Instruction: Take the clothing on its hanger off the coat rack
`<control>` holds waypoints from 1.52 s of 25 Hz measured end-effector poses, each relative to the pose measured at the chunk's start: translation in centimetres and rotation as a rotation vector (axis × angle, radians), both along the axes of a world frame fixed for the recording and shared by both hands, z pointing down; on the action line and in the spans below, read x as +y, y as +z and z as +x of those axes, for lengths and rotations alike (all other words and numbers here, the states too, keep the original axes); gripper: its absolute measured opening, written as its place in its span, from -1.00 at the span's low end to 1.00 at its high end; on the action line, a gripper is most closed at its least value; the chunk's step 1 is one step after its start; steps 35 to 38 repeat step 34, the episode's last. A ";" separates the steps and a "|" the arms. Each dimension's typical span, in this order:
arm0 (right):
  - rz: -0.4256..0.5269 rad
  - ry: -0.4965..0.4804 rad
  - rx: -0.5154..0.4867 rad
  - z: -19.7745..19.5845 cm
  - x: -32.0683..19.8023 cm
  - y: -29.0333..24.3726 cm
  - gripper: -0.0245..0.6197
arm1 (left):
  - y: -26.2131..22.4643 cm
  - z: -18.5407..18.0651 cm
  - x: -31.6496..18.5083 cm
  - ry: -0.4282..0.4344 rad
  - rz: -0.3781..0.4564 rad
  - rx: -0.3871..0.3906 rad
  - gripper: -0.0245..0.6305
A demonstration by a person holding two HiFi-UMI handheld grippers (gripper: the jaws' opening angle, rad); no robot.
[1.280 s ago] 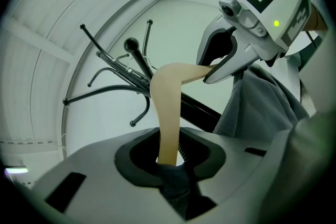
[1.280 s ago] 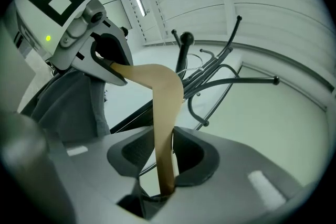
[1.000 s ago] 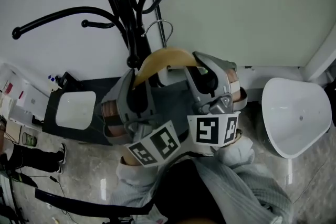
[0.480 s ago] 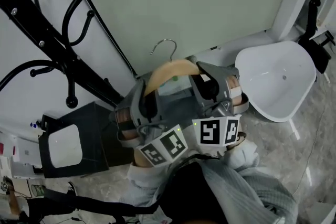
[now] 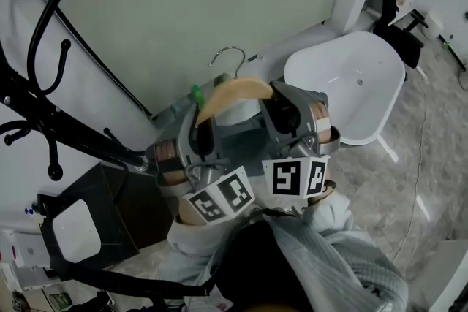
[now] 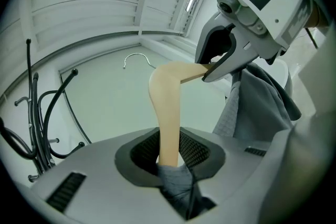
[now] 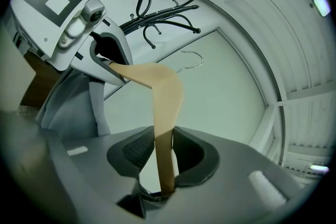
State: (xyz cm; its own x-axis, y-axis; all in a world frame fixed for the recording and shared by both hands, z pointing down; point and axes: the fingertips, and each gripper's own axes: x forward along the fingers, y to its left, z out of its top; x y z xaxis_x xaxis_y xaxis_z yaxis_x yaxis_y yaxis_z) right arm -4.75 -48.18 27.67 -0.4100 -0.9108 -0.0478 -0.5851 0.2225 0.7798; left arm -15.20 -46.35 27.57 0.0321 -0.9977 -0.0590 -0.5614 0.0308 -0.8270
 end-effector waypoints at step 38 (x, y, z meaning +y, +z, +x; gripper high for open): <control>-0.045 -0.023 -0.028 2.8 2.4 1.7 -0.59 | 1.6 2.9 2.3 0.002 -0.043 -0.024 -0.63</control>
